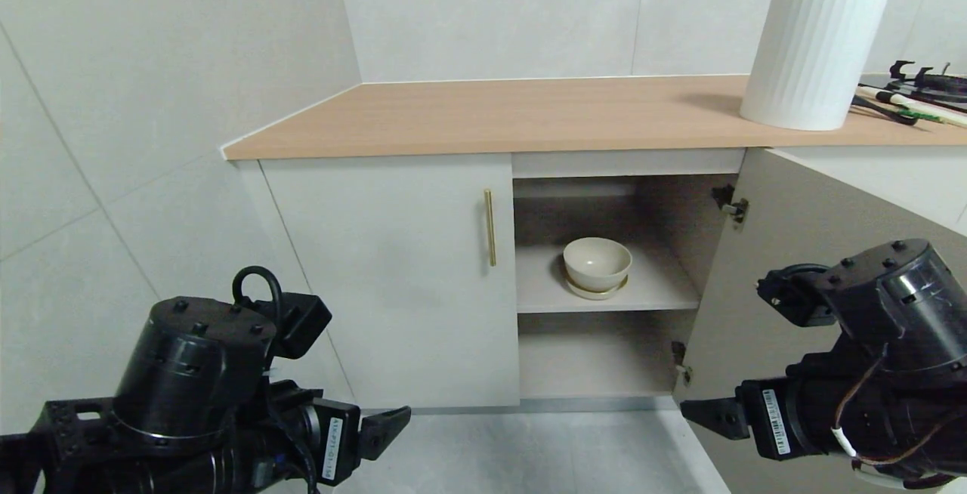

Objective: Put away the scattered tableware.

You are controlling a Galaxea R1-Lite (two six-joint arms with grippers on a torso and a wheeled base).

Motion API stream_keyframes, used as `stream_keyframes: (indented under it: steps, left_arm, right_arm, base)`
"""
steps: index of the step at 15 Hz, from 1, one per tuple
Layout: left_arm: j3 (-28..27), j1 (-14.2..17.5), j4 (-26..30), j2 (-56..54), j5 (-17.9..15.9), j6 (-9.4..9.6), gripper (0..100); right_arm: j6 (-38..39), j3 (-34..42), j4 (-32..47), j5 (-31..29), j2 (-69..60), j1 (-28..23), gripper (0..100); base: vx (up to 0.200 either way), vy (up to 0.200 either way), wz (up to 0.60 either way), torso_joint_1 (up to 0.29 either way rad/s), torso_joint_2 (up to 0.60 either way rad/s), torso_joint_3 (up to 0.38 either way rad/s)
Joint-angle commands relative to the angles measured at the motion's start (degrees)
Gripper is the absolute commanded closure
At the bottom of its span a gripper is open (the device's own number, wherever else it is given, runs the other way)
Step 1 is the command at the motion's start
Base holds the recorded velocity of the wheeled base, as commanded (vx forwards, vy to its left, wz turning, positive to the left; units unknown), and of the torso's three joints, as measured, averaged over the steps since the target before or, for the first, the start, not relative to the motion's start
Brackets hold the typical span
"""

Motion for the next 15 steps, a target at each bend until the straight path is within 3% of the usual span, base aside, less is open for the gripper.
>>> stream_keyframes:
  steps: [1,3,14,15]
  left_arm:
    - [0.02,-0.05,-0.01,0.23,0.08,-0.01,0]
    - [0.02,-0.14,-0.01,0.23,0.08,-0.01,0]
    - [0.11,-0.23,-0.01,0.23,0.08,0.07,0]
    - [0.11,-0.23,-0.01,0.23,0.17,0.16,0]
  right_arm:
    - [0.01,-0.06,0.02,-0.02,0.48,0.03,0]
    - [0.01,0.03,0.02,-0.02,0.48,0.03,0]
    - [-0.69,1.08,0.46,-0.11,-0.22,0.03,0]
    - [-0.96,1.26,1.07,-0.11,-0.66,0.12,0]
  base:
    - [-0.200,0.000,0.00,0.002,0.00,0.007]
    - [-0.200,0.000,0.00,0.000,0.00,0.005]
    - [0.000,0.000,0.00,0.000,0.00,0.000]
    - [0.000,-0.200,0.00,0.002,0.00,0.002]
